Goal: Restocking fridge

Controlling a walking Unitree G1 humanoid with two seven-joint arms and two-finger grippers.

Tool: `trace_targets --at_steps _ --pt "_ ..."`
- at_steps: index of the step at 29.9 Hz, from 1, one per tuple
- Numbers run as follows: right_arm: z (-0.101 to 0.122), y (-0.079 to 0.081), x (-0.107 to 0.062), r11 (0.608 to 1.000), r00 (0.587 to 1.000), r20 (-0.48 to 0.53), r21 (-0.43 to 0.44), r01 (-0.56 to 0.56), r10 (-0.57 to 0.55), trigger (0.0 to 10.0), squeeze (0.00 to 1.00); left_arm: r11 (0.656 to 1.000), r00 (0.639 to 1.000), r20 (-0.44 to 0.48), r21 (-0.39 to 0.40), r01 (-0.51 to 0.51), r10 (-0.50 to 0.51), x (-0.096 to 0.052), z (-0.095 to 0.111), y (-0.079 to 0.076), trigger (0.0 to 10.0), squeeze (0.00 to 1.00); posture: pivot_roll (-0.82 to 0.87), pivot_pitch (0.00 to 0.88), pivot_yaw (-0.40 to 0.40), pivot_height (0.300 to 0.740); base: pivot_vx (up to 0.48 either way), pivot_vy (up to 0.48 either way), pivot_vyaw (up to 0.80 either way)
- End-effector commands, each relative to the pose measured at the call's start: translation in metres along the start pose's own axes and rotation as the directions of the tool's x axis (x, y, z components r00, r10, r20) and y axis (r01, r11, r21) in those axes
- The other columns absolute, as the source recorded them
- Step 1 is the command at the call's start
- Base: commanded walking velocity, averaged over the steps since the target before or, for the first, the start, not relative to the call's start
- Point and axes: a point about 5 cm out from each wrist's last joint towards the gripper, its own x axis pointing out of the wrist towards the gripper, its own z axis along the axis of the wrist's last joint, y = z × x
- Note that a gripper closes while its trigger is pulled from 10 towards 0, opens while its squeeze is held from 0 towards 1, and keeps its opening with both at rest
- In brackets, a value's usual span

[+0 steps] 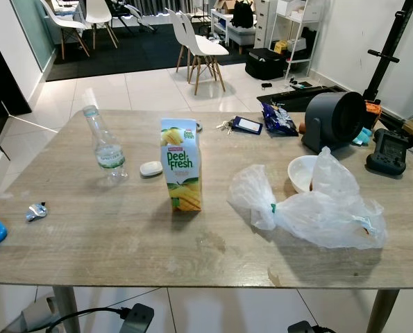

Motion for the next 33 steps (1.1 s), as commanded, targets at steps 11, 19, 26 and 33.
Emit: trace_targets --at_steps 11,19,26,33 --pt "0.0006 -0.0003 0.0 1.0 1.0 -0.001 -0.016 -0.002 0.002 10.0 0.0 1.0 1.0 -0.028 -0.009 0.002 -0.003 -0.0007 -0.0065 0.0018 10.0 0.0 0.06 0.0 -0.017 0.74 0.0 0.0 0.0" --pt "-0.0006 0.0005 0.0 1.0 1.0 -0.007 -0.016 -0.004 0.004 10.0 0.0 1.0 0.999 -0.038 -0.001 0.005 -0.005 -0.0009 -0.0081 0.002 10.0 0.0 0.06 0.0 -0.016 0.74 0.0 0.0 0.0" --pt "-0.0005 0.0026 0.0002 1.0 1.0 -0.006 -0.015 -0.009 0.009 10.0 0.0 1.0 0.999 -0.036 0.0 0.0 0.0 -0.0012 -0.0088 0.0035 10.0 0.0 0.06 0.0 -0.016 0.74 0.0 0.0 0.0" --pt "-0.0007 0.0031 0.0003 1.0 1.0 -0.004 -0.014 -0.004 0.004 10.0 0.0 1.0 0.999 -0.036 0.001 -0.002 0.002 -0.0014 -0.0094 0.0039 10.0 0.0 0.05 0.0 -0.016 0.74 0.0 0.0 0.0"
